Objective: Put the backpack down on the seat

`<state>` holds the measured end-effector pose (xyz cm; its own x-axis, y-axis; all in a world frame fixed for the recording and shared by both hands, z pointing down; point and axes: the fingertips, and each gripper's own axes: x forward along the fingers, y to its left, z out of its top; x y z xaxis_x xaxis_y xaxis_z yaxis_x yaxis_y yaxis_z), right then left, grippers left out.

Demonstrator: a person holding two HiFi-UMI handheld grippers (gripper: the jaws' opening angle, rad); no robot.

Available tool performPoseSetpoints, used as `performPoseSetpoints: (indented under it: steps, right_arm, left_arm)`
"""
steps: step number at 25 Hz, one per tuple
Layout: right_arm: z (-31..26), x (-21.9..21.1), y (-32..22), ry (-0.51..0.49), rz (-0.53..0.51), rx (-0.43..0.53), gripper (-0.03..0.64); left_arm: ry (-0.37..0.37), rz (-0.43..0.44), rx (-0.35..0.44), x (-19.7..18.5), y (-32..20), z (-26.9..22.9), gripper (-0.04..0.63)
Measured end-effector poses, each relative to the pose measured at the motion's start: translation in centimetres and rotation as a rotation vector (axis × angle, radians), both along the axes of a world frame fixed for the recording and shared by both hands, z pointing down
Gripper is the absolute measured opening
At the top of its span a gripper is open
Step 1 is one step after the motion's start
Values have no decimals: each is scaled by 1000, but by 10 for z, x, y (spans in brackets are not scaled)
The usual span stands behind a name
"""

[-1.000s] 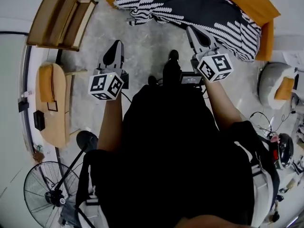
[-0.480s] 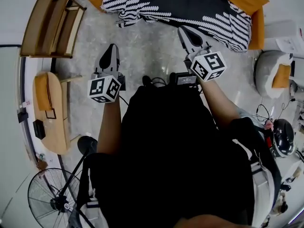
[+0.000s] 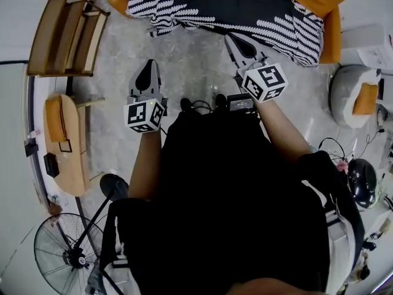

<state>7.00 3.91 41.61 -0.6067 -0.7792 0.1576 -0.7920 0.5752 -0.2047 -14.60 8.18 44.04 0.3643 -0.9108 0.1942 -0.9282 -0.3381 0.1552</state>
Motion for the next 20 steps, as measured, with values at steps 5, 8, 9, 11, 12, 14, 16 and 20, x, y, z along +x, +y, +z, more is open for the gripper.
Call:
performPoseSetpoints:
  steps: [5, 8, 9, 11, 12, 14, 16, 20]
  right_arm:
    - [12, 3, -1, 18, -20, -3, 32]
    - [22, 3, 0, 23, -35, -22, 32]
    - [24, 3, 1, 26, -41, -25, 32]
    - [26, 2, 1, 29, -50, -26, 32]
    - [26, 1, 1, 30, -54, -25, 32]
    - [26, 0, 0, 30, -63, -21, 32]
    - [25, 1, 0, 30, -66, -19, 32]
    - [30, 5, -2, 20, -71, -40, 32]
  left_arm:
    - [4, -25, 0, 1, -3, -5, 15]
    - [1, -45, 0, -8, -3, -9, 16]
    - [0, -52, -2, -10, -2, -9, 15]
    - [2, -63, -5, -13, -1, -9, 16]
    - [4, -66, -6, -14, 0, -8, 16]
    - [6, -71, -4, -15, 0, -10, 15]
    - [9, -75, -2, -15, 0, -11, 15]
    - [15, -76, -7, -14, 0, -11, 15]
